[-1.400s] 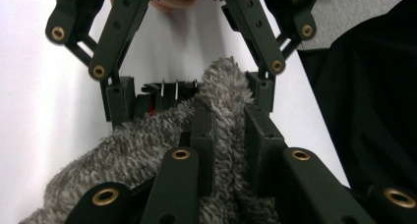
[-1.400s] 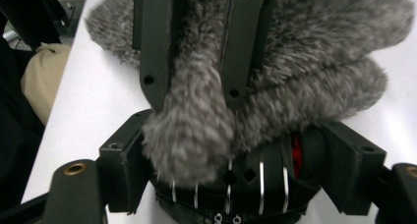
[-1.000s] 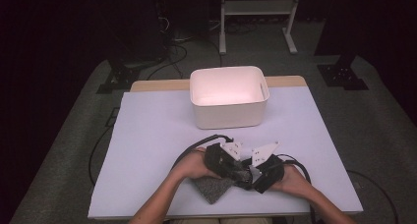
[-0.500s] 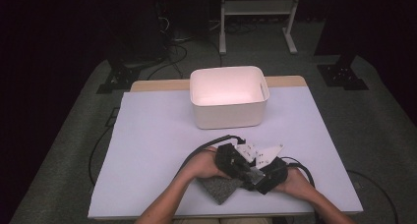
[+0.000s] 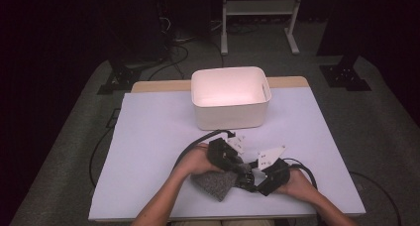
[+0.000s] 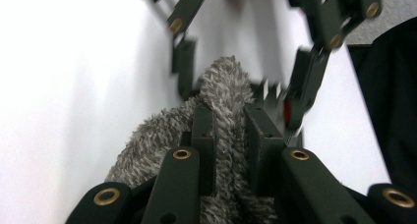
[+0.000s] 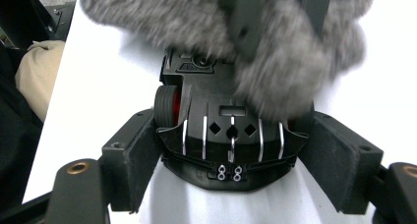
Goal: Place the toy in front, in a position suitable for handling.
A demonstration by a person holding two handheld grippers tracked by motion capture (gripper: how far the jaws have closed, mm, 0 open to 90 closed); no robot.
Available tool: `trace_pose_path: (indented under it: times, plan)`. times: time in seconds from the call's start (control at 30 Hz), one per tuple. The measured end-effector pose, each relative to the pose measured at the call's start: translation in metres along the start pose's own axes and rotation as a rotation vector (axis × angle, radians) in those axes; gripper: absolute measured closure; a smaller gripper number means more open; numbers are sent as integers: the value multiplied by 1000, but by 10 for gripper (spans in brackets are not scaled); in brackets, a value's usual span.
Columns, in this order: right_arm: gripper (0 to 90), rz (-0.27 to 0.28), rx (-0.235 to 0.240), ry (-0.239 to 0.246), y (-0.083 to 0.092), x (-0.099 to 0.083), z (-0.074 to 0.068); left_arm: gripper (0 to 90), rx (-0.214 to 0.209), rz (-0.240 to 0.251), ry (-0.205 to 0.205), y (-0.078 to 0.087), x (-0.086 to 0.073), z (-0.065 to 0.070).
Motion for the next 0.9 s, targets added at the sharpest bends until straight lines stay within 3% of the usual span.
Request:
trace_pose_path:
  times: [0.17, 0.33, 0.4, 0.5, 0.6, 0.77, 0.83, 0.9]
  plan:
    - [241, -3, -5, 9, 0, 0, 1, 769, -6, 9, 13, 5, -5, -1]
    - [241, -4, -5, 10, -1, 0, 0, 770, -57, 6, -38, -8, 11, 11]
    - [241, -4, -4, 10, -1, 0, 0, 770, -69, 17, -38, -14, 19, 12]
    - [240, -3, -3, 6, -1, 1, 0, 770, -71, 7, -64, -23, 29, 11]
    - [239, -1, 0, 7, -2, 1, 0, 770, -77, 10, -61, -26, 31, 11]
    - [239, 3, 4, 4, -2, 1, 0, 772, -65, -3, -66, -17, 23, 8]
    - [239, 2, 5, 3, -2, 1, 0, 771, -46, -5, -54, -11, 16, 4]
    - [239, 3, 0, 9, -2, 1, 1, 771, -29, 5, -16, -2, 5, -1]
Point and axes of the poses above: each handheld gripper's, and its own axes: y roughly backward along the jaws, x roughly out of its top, z roughly to its right, the point moved 10 cm from there along -y, roughly forward along the jaws, and after that the axes turned 1 degree about y, right-handed, at the moved point
